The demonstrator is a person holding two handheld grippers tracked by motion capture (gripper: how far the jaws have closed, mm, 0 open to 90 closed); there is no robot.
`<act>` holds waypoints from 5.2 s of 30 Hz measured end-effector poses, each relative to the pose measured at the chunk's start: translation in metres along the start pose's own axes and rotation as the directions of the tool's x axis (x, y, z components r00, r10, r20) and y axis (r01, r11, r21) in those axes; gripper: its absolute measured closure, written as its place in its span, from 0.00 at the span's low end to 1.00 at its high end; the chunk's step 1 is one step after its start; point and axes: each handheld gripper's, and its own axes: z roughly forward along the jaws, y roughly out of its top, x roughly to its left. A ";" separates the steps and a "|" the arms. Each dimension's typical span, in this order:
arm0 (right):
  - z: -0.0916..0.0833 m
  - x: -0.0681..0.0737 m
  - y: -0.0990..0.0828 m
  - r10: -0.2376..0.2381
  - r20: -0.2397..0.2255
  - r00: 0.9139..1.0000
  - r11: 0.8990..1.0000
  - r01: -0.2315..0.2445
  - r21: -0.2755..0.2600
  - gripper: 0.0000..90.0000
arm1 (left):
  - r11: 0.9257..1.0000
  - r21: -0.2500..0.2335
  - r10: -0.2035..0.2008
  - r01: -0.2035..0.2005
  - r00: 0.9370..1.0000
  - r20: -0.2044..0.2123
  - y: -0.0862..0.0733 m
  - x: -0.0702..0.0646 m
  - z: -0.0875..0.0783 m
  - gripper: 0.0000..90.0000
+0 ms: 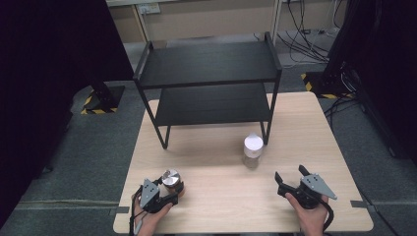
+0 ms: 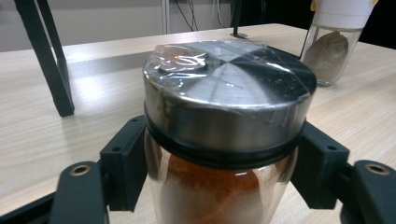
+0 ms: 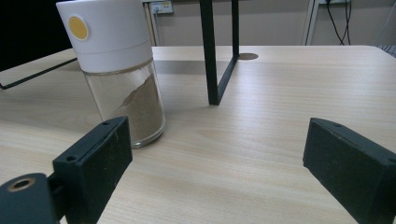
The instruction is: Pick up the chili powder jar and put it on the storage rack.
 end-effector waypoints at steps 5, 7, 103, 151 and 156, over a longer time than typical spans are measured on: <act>0.000 0.000 0.000 -0.005 -0.002 1.000 1.000 0.005 0.002 0.09 | 1.000 -0.002 0.007 -0.007 1.000 -0.006 0.000 -0.002 0.000 0.34; 0.000 0.001 0.000 -0.006 -0.002 1.000 1.000 0.006 0.003 0.09 | 1.000 -0.004 0.008 -0.008 1.000 -0.009 -0.001 -0.002 0.000 0.34; 0.001 0.000 0.002 0.014 -0.004 1.000 1.000 -0.014 0.013 0.09 | 0.928 -0.332 0.091 -0.172 0.965 -0.244 0.202 -0.019 0.038 0.34; 0.002 -0.001 0.003 0.018 -0.004 1.000 1.000 -0.018 0.016 0.09 | 0.954 -0.269 0.054 -0.134 0.957 -0.286 0.307 0.014 0.080 0.34; 0.002 -0.002 0.004 0.019 -0.006 1.000 1.000 -0.019 0.020 0.09 | 0.961 -0.244 0.051 -0.128 0.953 -0.299 0.310 0.018 0.090 0.34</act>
